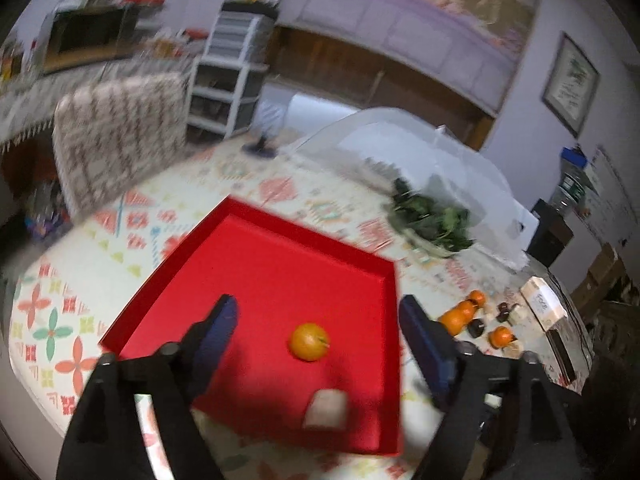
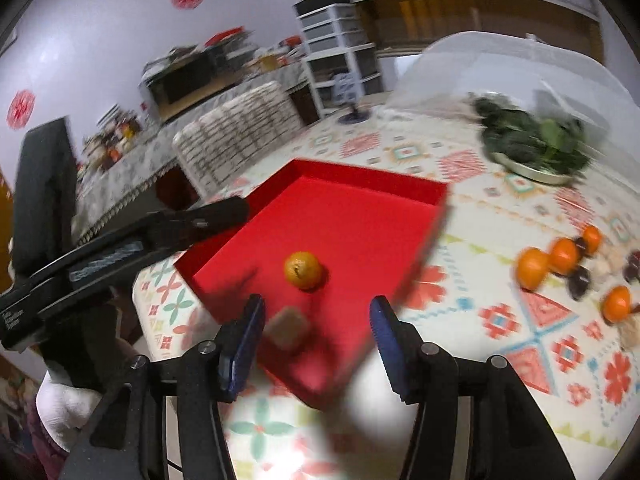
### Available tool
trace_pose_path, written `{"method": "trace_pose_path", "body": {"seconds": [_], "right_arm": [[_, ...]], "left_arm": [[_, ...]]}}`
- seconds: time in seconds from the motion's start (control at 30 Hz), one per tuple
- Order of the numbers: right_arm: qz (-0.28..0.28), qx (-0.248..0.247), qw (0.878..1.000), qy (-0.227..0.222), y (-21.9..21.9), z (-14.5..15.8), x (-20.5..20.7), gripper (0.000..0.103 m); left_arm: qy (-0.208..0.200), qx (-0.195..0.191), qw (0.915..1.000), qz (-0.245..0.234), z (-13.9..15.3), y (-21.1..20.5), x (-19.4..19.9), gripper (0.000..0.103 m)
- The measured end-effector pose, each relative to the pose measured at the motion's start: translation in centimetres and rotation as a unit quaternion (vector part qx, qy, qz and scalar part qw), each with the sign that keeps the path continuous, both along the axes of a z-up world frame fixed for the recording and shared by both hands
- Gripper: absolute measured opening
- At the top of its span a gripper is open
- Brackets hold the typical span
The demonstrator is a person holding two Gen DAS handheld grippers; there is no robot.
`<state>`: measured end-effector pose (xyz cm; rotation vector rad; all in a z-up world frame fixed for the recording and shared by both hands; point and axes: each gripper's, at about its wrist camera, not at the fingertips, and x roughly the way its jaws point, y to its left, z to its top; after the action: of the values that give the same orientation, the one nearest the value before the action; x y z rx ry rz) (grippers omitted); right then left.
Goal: Organize fruits
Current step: 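Carry the orange into the red tray with the left gripper while the right drops its chunk there, then grasp a second orange with the left gripper while the right gripper grasps another white chunk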
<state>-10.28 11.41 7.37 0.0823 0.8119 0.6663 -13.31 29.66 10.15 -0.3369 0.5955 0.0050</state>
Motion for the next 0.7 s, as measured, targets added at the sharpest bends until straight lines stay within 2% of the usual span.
{"method": "trace_pose_path", "body": {"seconds": [0.03, 0.07, 0.17, 0.27, 0.37, 0.53, 0.7], "right_arm": [[-0.017, 0.001, 1.0, -0.005, -1.9, 0.3, 0.0, 0.059], [-0.029, 0.001, 1.0, -0.008, -3.2, 0.4, 0.0, 0.059], [-0.081, -0.008, 0.997, -0.014, -8.3, 0.3, 0.1, 0.059], [-0.133, -0.012, 0.991, -0.007, -13.3, -0.3, 0.4, 0.059], [-0.177, -0.013, 0.984, 0.006, -17.7, -1.1, 1.0, 0.059], [-0.201, -0.027, 0.979, 0.008, -21.7, -1.9, 1.9, 0.059], [-0.2, -0.045, 0.979, 0.023, -22.4, -3.1, 3.1, 0.059]], "left_arm": [[-0.008, 0.006, 0.9999, -0.004, 0.4, -0.7, 0.0, 0.096], [-0.019, 0.015, 0.9996, -0.013, 1.0, -1.9, 0.0, 0.098], [-0.027, 0.02, 0.9981, -0.052, 1.6, -4.7, 0.8, 0.099], [-0.004, 0.006, 0.9958, -0.092, 0.9, -7.4, 2.4, 0.099], [0.022, 0.02, 0.9923, -0.12, -0.2, -10.5, 3.7, 0.099], [0.07, 0.032, 0.9845, -0.157, -2.7, -15.0, 6.4, 0.099], [0.101, 0.058, 0.9797, -0.163, -4.9, -17.4, 9.3, 0.099]]}}
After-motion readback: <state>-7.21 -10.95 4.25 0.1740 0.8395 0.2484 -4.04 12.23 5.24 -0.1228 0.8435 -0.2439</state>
